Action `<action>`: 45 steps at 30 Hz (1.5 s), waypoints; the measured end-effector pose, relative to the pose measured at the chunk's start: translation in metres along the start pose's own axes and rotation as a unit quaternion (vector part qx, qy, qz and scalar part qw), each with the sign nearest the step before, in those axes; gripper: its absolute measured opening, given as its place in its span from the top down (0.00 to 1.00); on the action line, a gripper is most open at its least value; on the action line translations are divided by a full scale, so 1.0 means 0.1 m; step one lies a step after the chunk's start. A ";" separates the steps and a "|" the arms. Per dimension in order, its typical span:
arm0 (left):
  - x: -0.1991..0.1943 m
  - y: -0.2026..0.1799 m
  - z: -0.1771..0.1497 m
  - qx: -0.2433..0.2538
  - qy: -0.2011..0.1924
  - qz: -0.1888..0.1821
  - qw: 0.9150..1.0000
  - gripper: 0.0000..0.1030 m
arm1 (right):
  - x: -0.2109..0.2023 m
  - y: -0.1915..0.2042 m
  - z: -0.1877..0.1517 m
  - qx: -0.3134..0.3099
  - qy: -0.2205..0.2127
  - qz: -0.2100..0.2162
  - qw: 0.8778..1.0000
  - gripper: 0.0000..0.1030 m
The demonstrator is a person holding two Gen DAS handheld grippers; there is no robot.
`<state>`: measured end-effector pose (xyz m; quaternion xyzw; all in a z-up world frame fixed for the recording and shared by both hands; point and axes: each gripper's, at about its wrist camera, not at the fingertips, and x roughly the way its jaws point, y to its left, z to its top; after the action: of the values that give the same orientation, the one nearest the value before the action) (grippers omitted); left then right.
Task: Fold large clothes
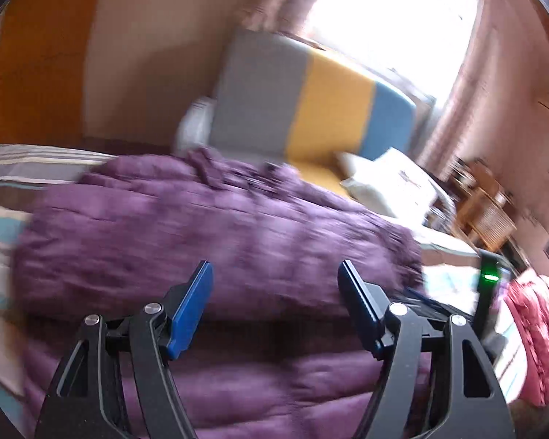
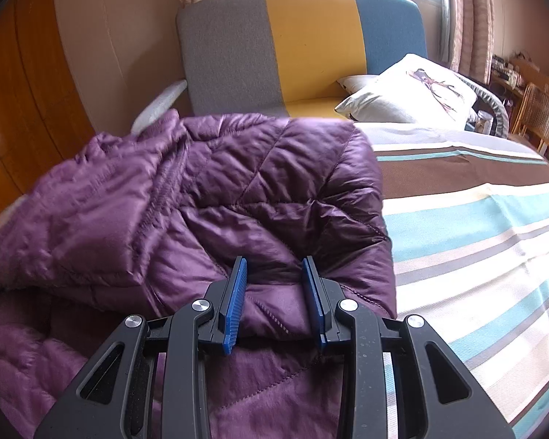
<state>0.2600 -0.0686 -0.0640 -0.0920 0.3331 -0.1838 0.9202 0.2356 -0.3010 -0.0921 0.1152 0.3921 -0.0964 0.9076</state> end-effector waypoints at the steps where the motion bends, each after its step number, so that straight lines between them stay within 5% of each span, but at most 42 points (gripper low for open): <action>1: -0.05 0.17 0.04 -0.007 -0.006 0.022 1.000 0.32 | -0.06 -0.01 0.03 0.004 -0.006 -0.003 1.000 0.70; 5: -0.12 0.74 0.13 -0.026 -0.004 0.104 0.994 0.34 | -0.41 0.20 0.23 0.001 -0.048 0.029 0.998 0.70; 8: 0.00 1.00 0.17 -0.034 0.022 0.127 0.991 0.36 | -0.46 0.71 0.41 -0.065 -0.058 0.049 0.995 0.70; 14: 0.43 1.10 0.18 0.001 0.072 0.150 0.986 0.36 | 0.11 1.36 0.48 -0.134 0.014 0.040 0.990 0.70; 20: 0.65 1.09 0.15 0.016 0.077 0.140 0.987 0.33 | 0.40 1.08 0.28 -0.126 0.039 -0.010 0.991 0.70; 26: 0.74 1.05 0.10 0.027 0.084 0.146 0.985 0.33 | 0.40 0.98 0.19 -0.125 0.021 -0.004 0.992 0.70; 32: 0.34 1.01 0.14 0.009 0.056 0.133 0.989 0.28 | 0.02 0.86 0.29 -0.082 -0.005 0.054 0.995 0.70; 35: 0.28 0.97 0.19 0.010 0.041 0.128 0.991 0.26 | -0.05 0.86 0.34 -0.087 -0.015 0.030 0.996 0.70; 39: 0.54 1.08 0.16 0.006 0.084 0.156 0.984 0.26 | 0.30 0.85 0.29 -0.070 0.049 0.034 0.996 0.70; 45: 0.60 1.09 0.12 0.027 0.100 0.175 0.979 0.26 | 0.30 0.96 0.20 -0.112 0.047 0.031 0.992 0.70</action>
<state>0.3404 0.0082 -0.1215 0.0111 0.4293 -0.0365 0.9024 0.2949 -0.2177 -0.0879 0.0297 0.4386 -0.0186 0.8980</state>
